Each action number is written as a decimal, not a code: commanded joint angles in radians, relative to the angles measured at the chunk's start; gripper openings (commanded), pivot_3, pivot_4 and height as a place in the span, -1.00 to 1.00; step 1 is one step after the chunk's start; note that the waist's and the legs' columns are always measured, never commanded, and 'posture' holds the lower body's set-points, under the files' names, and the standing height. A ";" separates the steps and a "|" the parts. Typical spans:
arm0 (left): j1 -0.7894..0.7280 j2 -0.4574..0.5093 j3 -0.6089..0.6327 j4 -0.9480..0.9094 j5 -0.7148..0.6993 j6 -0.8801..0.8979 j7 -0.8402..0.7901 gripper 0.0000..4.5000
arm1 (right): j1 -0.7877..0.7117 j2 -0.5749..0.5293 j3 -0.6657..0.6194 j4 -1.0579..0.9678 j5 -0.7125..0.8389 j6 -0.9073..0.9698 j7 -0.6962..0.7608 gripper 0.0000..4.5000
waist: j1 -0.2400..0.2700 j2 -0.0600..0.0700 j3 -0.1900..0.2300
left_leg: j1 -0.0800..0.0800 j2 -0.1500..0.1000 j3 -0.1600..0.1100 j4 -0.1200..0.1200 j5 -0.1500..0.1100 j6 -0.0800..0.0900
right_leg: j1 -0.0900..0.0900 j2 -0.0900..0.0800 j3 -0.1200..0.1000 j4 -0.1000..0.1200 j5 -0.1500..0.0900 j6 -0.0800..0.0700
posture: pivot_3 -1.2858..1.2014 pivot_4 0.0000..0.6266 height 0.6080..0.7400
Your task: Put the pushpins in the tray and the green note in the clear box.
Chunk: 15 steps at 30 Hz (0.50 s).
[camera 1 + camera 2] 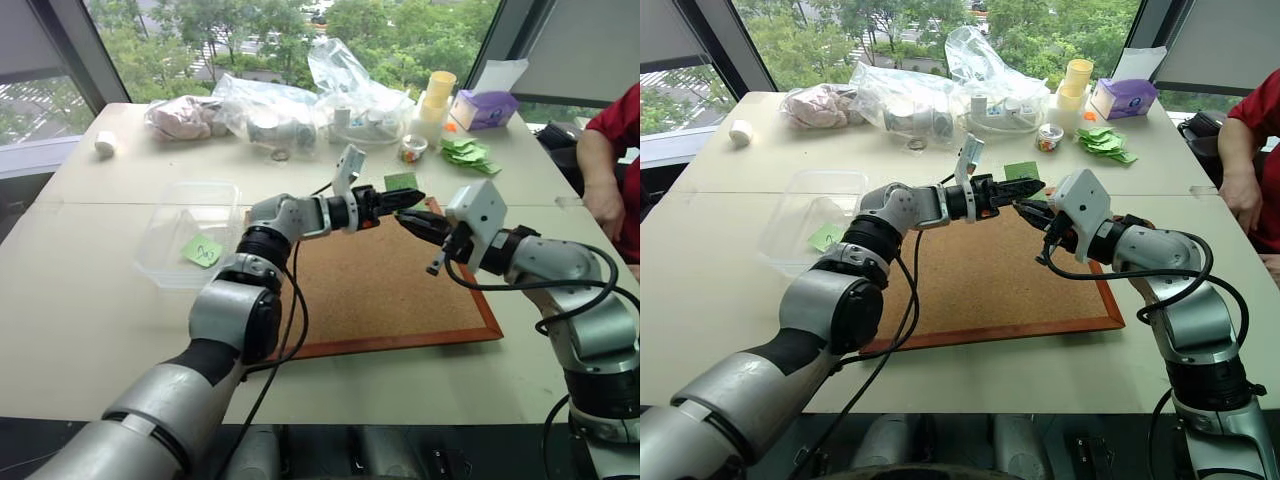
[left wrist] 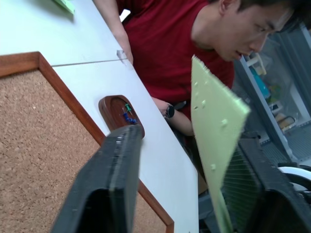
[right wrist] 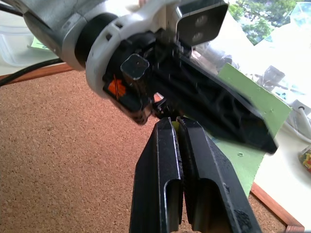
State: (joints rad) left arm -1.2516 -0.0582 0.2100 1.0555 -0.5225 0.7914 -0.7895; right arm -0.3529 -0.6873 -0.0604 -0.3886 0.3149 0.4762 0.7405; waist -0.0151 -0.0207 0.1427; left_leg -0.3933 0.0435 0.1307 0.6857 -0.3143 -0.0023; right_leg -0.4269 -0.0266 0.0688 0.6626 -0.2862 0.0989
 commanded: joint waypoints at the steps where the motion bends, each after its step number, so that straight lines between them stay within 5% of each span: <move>1: -0.040 -0.002 0.007 -0.013 0.007 -0.024 -0.018 -0.74 | 0.002 -0.017 -0.015 -0.045 -0.008 -0.005 -0.011 -1.00 | -0.002 0.000 0.000 | 0.000 0.000 0.000 0.000 0.000 0.000 | 0.000 0.000 0.000 0.000 0.000 0.000 | 0.03 -0.52 0.97; 2: -0.040 -0.002 0.008 -0.012 0.008 -0.025 -0.018 -0.97 | 0.003 -0.016 -0.014 -0.046 -0.008 -0.006 -0.012 -1.00 | -0.002 0.000 0.000 | 0.000 0.000 0.000 0.000 0.000 0.000 | 0.000 0.000 0.000 0.000 0.000 0.000 | 0.03 -0.52 0.97; 3: -0.040 -0.001 0.006 -0.012 0.011 -0.028 -0.022 -0.99 | 0.004 -0.016 -0.014 -0.046 -0.009 -0.007 -0.013 -1.00 | -0.002 0.000 0.000 | 0.000 0.000 0.000 0.000 0.000 0.000 | 0.000 0.000 0.000 0.000 0.000 0.000 | 0.03 -0.52 0.97; 15: 0.010 0.020 -0.043 -0.025 0.099 -0.123 -0.055 -0.99 | 0.018 0.045 -0.057 -0.064 0.008 -0.001 -0.096 -1.00 | -0.001 0.000 0.000 | 0.000 0.000 0.000 0.000 0.000 0.000 | 0.000 0.000 0.000 0.000 0.000 0.000 | 0.03 -0.52 0.97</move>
State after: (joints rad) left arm -1.2446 -0.0554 0.1705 1.0561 -0.4333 0.6837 -0.8393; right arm -0.3310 -0.6446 -0.0650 -0.3978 0.3026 0.4764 0.6720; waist -0.0158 -0.0207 0.1427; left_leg -0.3932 0.0437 0.1307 0.6856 -0.3143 -0.0024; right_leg -0.4270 -0.0265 0.0688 0.6627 -0.2862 0.0989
